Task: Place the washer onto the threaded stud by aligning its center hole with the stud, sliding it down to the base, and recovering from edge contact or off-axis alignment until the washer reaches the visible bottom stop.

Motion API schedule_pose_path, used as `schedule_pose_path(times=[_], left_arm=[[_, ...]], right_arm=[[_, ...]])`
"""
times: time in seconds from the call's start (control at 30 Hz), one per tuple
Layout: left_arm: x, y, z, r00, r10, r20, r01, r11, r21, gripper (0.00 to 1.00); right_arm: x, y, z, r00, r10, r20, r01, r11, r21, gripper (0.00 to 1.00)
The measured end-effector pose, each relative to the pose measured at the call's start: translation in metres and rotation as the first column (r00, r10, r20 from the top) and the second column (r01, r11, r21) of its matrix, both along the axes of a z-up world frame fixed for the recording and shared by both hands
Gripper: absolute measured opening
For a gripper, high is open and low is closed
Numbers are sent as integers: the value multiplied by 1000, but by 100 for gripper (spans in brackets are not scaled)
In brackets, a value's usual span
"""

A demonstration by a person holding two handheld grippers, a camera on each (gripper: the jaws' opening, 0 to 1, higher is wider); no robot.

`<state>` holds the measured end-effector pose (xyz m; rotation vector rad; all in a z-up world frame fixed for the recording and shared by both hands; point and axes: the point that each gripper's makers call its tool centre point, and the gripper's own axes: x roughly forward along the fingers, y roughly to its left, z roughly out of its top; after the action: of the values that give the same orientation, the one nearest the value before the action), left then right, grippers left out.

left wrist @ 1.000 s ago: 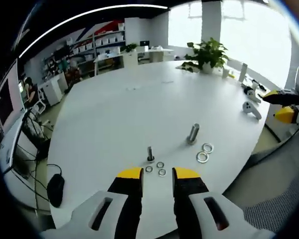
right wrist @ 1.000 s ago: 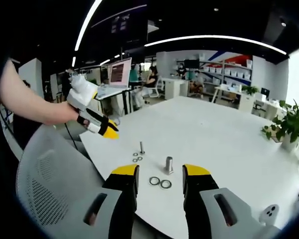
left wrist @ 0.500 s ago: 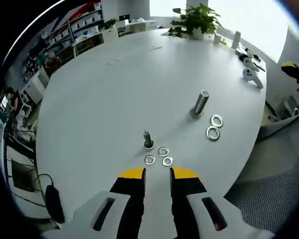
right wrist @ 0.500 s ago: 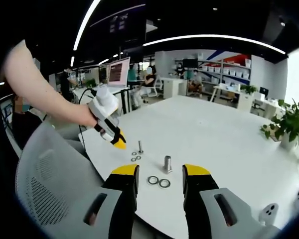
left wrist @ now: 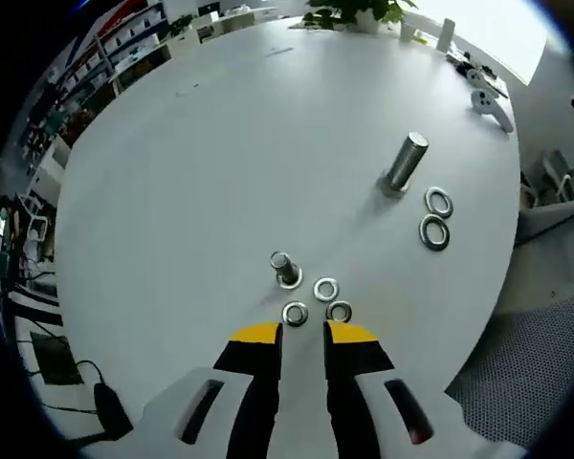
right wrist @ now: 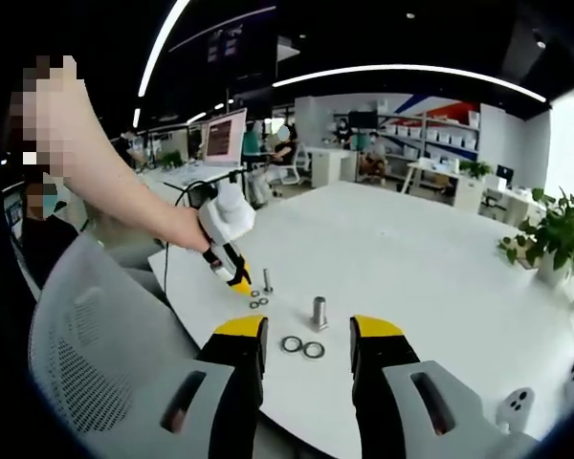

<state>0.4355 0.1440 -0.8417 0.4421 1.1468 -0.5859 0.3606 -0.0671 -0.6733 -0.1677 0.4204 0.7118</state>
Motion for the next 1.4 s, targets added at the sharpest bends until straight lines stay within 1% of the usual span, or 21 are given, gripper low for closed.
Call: schedule_pose_path(times=[0.07,0.13,0.37,0.57,0.73,0.83,1.07,1.33,1.4], left_arm=[[1,1,-3,1000,-12,-12,12,1000,10,15],[7,4,-9,1000,-16,-16,17,1000,17,15],[10,7,-14,999,-21,-38,22,999,31,15],[9,6,-16,997,-60,-51,62,997,43,14],[10,3,-16,995,-81,-58,83,996,37,12],[13,5,-18,993,-97,-64,100,994,37,11],[17,9,-21,993,-95,-74,98,995,34,10],[17,9,-22,993,-93,-72,96,995,37,10],[15,9,-23,993,-93,-79,96,995,38,9]], right_arm=[[0,0,-1,1000,-1,-3,1,1000,-1,36],[0,-1,-1,1000,-2,-3,2,1000,2,36],[0,-1,-2,1000,-4,-9,4,1000,0,36],[1,-2,-3,1000,-5,-12,5,1000,-1,36],[1,-2,-3,1000,-8,-15,8,1000,-2,36],[2,-3,-4,1000,-9,-16,9,1000,-2,36],[2,-3,-4,1000,-13,-18,13,1000,-6,36],[2,-4,-5,1000,-14,-16,13,1000,-14,35],[2,-4,-5,1000,-13,-16,13,1000,-16,35]])
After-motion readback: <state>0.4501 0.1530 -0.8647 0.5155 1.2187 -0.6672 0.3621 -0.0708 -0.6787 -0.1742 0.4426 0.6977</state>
